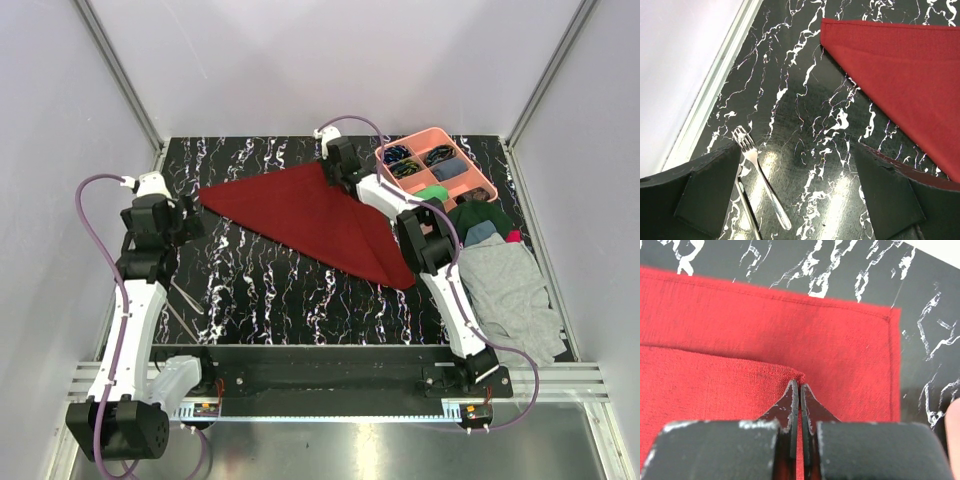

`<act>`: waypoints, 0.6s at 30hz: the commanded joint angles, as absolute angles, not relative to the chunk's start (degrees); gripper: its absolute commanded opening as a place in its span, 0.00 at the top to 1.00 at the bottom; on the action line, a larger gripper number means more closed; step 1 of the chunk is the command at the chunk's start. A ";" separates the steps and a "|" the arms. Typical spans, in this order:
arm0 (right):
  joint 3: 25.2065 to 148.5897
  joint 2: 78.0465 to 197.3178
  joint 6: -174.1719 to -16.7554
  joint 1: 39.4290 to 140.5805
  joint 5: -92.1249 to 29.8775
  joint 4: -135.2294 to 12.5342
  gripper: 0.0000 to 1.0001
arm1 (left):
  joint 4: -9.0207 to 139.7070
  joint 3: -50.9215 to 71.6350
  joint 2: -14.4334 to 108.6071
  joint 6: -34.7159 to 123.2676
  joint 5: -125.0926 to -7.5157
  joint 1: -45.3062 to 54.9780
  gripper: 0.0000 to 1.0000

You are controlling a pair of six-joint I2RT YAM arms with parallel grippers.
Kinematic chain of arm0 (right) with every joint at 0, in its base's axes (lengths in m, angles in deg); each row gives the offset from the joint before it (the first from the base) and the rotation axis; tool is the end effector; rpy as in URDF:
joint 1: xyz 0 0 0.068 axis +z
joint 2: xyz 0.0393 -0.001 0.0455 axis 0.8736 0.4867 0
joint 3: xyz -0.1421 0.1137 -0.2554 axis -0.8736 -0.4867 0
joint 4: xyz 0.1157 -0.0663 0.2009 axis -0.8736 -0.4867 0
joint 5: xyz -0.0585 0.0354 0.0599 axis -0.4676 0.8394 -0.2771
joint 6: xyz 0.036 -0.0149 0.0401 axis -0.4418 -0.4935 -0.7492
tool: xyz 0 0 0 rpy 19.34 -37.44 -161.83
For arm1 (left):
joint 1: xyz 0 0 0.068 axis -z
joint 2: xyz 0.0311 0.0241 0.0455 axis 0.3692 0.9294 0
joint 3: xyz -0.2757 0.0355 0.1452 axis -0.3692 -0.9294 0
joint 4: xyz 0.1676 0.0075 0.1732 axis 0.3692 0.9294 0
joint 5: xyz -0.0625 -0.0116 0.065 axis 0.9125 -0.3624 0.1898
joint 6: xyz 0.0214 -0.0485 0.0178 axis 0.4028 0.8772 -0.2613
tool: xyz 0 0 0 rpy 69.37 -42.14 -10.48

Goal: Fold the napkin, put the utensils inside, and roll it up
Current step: Fold the napkin

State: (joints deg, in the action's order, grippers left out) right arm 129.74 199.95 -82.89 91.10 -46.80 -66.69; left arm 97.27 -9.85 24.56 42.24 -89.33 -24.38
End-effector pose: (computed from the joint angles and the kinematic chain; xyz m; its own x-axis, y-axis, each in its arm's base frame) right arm 0.5122 0.2922 0.1992 -0.4007 -0.3485 -0.8473 -0.4371 0.8855 -0.1575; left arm 0.1545 0.0173 0.3570 -0.4596 -0.1822 -0.8692 -0.3454 0.9383 -0.0141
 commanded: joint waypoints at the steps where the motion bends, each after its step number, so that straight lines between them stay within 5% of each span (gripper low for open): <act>1: 140.01 203.81 -82.67 89.71 -47.03 -71.64 1.00 | 93.81 -9.78 25.29 42.37 -88.45 -24.39 0.01; 18: 156.10 212.26 -84.08 85.93 -44.74 -78.68 1.00 | 93.73 -9.34 27.67 41.84 -89.16 -24.39 0.01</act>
State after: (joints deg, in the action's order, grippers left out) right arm 152.30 211.56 -83.96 86.59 -45.22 -78.05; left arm 97.23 -9.85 27.56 42.19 -89.35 -24.38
